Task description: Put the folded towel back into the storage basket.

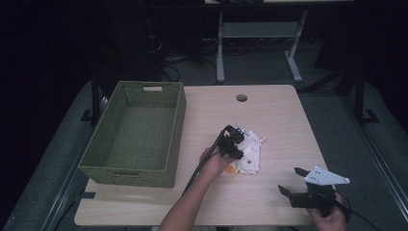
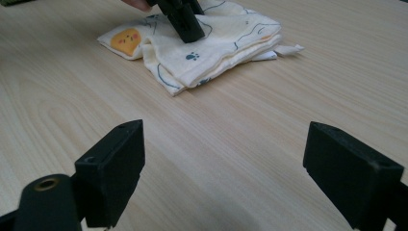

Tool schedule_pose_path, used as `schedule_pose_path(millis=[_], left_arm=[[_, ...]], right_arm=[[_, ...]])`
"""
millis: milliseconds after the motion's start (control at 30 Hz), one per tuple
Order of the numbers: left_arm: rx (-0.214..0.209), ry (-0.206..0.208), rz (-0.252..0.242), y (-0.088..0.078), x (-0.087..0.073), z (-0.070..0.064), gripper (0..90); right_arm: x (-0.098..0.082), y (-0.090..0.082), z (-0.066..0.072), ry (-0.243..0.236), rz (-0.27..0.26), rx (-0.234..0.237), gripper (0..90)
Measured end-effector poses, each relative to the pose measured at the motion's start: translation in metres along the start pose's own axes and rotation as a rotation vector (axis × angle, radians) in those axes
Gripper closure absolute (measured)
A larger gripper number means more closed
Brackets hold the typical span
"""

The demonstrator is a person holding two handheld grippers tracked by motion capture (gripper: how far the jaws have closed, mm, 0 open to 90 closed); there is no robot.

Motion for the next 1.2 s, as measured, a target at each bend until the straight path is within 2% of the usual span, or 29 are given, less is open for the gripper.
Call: schedule_pose_path(millis=[133,167,233,400,600,800,900,1067,1100,1200], left_arm=[[0.006,-0.004,-0.023,-0.001,-0.005,0.003,77.3],[-0.002,-0.018,-0.031,-0.001,-0.006,0.004,79.1],[-0.004,-0.015,-0.035,-0.002,-0.008,0.005,80.7],[-0.008,-0.009,-0.038,-0.003,-0.009,0.004,82.0],[-0.041,-0.026,-0.049,-0.007,-0.013,0.004,82.8],[-0.106,-0.079,-0.125,-0.015,-0.02,0.004,82.8],[-0.101,-0.083,-0.133,-0.018,-0.022,0.004,82.8],[-0.126,-0.101,-0.178,-0.026,-0.023,0.005,82.9],[-0.14,-0.11,-0.198,-0.03,-0.024,0.004,82.9],[-0.155,-0.111,-0.215,-0.039,-0.026,0.005,82.8]], right_arm=[[0.0,0.001,0.0,0.001,0.002,0.002,14.1],[0.0,0.001,0.0,0.001,0.005,0.002,14.1],[0.0,0.002,0.0,0.0,0.008,0.005,14.1],[0.0,0.001,0.001,0.001,0.004,0.001,14.2],[-0.001,0.0,-0.002,0.018,0.0,0.001,14.2],[-0.002,-0.001,-0.004,0.037,-0.008,-0.009,14.1],[-0.002,0.0,-0.006,0.051,-0.002,-0.008,14.1],[-0.002,-0.001,-0.007,0.056,-0.005,-0.012,14.1],[-0.003,-0.001,-0.007,0.058,-0.005,-0.013,14.1],[-0.003,0.0,-0.008,0.066,-0.007,-0.014,14.1]])
Point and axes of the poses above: each handheld gripper's, and its own axes: y roughly forward along the jaws, x roughly out of its top, z roughly to its left, the point moved 1 cm from there along y, roughly forward along the jaws, and after that the axes turned 15 degrees about y, right-handed, at the moved point
